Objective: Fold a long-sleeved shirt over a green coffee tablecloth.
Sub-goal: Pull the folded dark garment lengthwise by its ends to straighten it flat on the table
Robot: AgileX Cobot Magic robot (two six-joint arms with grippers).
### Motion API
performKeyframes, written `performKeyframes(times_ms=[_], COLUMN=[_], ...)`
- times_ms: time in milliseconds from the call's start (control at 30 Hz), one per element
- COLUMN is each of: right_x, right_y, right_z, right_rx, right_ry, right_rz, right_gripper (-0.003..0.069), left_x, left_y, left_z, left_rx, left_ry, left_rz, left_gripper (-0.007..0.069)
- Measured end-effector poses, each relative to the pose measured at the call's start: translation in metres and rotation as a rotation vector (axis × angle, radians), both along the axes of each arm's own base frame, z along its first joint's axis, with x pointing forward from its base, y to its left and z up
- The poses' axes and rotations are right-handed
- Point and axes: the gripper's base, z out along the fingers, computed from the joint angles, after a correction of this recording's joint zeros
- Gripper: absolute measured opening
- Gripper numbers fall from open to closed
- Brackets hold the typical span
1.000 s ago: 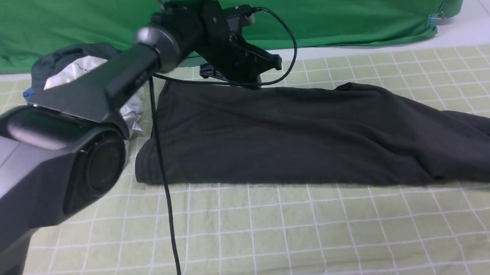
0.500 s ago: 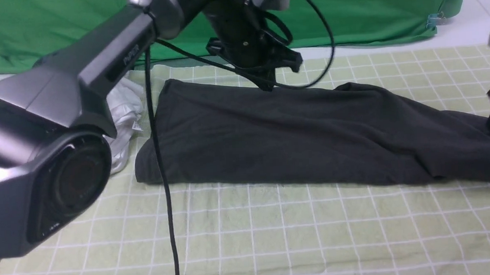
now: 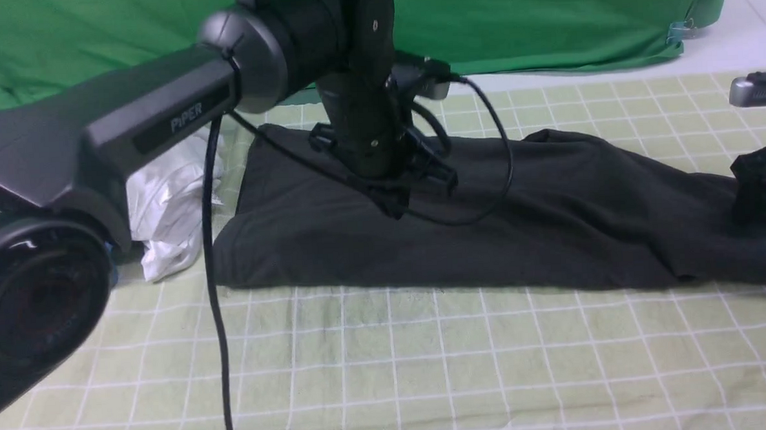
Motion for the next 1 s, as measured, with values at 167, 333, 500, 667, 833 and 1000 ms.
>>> performKeyframes(times_ms=[167, 333, 500, 667, 833, 1000], right_x=[-0.001, -0.001, 0.002, 0.008, 0.012, 0.017], right_y=[0.000, 0.000, -0.001, -0.004, -0.011, -0.015], right_z=[-0.007, -0.007, 0.005, 0.023, 0.030, 0.030], right_rx=[0.008, 0.008, -0.002, -0.025, -0.091, -0.133], right_ry=[0.036, 0.040, 0.059, 0.047, 0.025, -0.032], right_rz=[0.009, 0.029, 0.046, 0.055, 0.066, 0.063], right_gripper=[0.0221, 0.0023, 0.0020, 0.0020, 0.0020, 0.0020], left_x=[0.002, 0.012, 0.016, 0.016, 0.016, 0.015], left_y=[0.004, 0.012, 0.021, 0.024, 0.024, 0.024], left_z=[-0.025, -0.026, -0.026, -0.026, -0.026, -0.026], left_rx=[0.028, 0.002, -0.014, -0.009, -0.008, -0.008], left_ry=[-0.007, -0.046, -0.033, -0.019, -0.014, -0.012], left_rz=[0.024, 0.082, 0.118, 0.125, 0.110, 0.102], left_gripper=[0.0011, 0.0011, 0.0011, 0.0011, 0.0011, 0.0011])
